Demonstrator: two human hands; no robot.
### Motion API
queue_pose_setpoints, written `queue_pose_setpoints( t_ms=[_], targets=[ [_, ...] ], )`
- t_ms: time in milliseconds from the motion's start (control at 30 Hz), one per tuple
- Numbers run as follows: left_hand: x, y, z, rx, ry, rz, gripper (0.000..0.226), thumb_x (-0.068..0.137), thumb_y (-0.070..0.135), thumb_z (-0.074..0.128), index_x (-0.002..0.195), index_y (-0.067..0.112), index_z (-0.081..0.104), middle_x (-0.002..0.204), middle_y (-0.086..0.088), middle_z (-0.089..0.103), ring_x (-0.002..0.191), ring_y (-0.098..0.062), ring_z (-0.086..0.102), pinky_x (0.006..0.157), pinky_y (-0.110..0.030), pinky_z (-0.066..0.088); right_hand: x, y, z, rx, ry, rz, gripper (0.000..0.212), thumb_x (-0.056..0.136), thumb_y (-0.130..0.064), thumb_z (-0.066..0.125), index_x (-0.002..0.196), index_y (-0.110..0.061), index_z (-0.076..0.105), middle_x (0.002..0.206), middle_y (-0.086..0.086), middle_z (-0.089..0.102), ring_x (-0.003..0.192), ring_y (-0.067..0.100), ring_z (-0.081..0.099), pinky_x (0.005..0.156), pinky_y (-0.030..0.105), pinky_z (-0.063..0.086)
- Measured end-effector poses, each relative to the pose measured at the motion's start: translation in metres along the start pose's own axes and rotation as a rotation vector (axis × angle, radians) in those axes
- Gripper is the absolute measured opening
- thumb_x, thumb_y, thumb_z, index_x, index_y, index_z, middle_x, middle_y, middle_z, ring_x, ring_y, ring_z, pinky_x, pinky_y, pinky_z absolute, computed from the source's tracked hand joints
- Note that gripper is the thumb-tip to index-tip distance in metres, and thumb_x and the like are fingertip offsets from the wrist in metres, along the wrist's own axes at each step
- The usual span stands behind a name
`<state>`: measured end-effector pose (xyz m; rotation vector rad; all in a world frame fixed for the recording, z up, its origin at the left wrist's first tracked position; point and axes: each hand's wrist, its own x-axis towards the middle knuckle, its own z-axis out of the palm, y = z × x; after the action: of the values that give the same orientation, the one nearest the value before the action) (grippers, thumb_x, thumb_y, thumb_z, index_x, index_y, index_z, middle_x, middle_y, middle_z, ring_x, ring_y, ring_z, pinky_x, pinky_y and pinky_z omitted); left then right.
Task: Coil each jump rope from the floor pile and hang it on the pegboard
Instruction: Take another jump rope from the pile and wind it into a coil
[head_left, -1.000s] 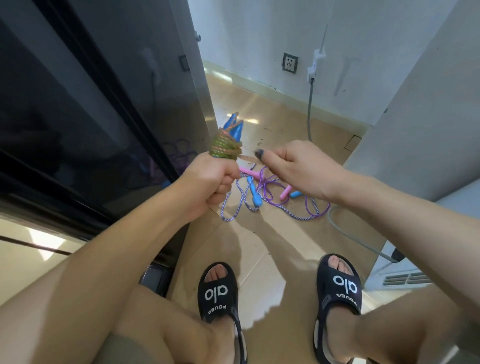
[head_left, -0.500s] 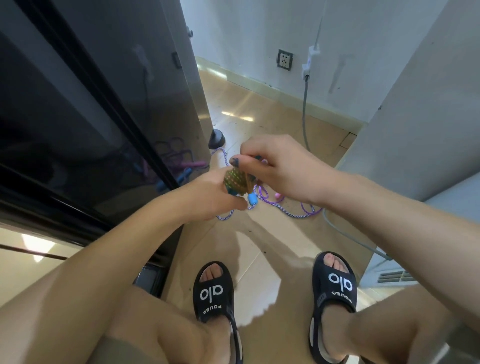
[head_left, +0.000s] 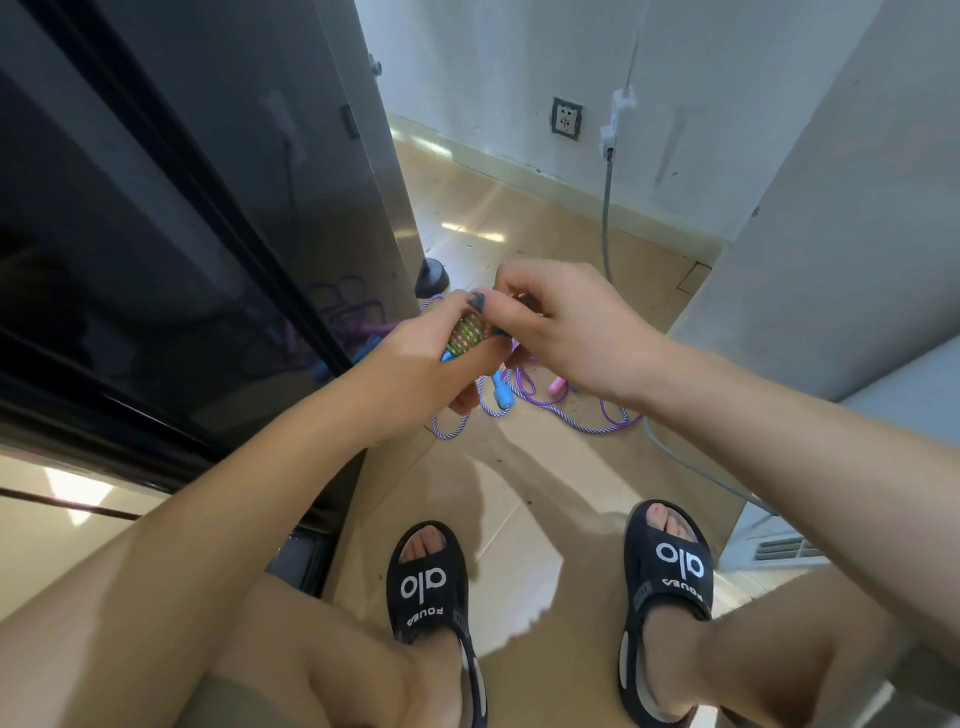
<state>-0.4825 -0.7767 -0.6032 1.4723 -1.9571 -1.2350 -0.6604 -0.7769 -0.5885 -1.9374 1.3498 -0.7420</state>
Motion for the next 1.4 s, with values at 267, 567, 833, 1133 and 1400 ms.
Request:
queue_pose_setpoints(
  t_ms=[267,567,833,1133,1400],
  targets=[
    [0.004,0.003,-0.007,-0.152,0.02,0.011,0.018,0.103,0.028,0.055,0.1,0.01,0.056,0.078,-0.02,0.062,0.051,-0.017,0.052,0.044,-0.025,0.046,0.002,0.002,0.0,0.043,0.179,0.054,0.038,0.097,-0.035,0.061,0.079,-0.003,0.05,0.067,0.007,0.049,0.055,0.018,0.05,0.056,0.033,0.046],
    [0.002,0.001,-0.001,-0.166,0.081,-0.012,0.038,0.091,0.046,0.058,0.103,0.011,0.053,0.088,-0.028,0.067,0.054,-0.027,0.054,0.051,-0.041,0.047,-0.001,-0.012,0.007,0.754,0.26,0.436,0.023,0.089,-0.01,0.071,0.094,-0.008,0.049,0.057,0.006,0.05,0.04,0.015,0.042,0.039,0.021,0.035],
    [0.009,0.003,0.0,0.066,0.26,-0.019,0.026,0.099,0.037,0.057,0.106,0.013,0.049,0.083,-0.013,0.063,0.058,-0.02,0.06,0.044,-0.024,0.05,0.006,-0.012,-0.008,1.244,0.219,0.574,0.007,0.09,0.003,0.062,0.087,-0.004,0.063,0.079,0.008,0.057,0.063,0.011,0.054,0.063,0.016,0.053],
    [0.014,0.012,0.008,0.26,0.254,-0.068,0.036,0.099,0.041,0.054,0.124,0.015,0.048,0.095,-0.007,0.063,0.075,-0.021,0.064,0.061,-0.036,0.05,-0.003,-0.018,-0.001,0.298,0.206,0.127,0.031,0.085,-0.015,0.073,0.113,-0.025,0.066,0.097,-0.005,0.059,0.07,0.01,0.057,0.054,0.016,0.05],
    [0.011,0.017,0.012,0.259,0.204,-0.003,0.015,0.099,0.025,0.057,0.091,0.014,0.053,0.068,0.002,0.052,0.054,-0.013,0.053,0.048,-0.02,0.042,0.003,-0.017,0.003,0.078,0.162,-0.076,0.011,0.092,-0.024,0.066,0.084,-0.02,0.073,0.101,0.0,0.066,0.079,0.011,0.059,0.066,0.018,0.045]
  ],
)
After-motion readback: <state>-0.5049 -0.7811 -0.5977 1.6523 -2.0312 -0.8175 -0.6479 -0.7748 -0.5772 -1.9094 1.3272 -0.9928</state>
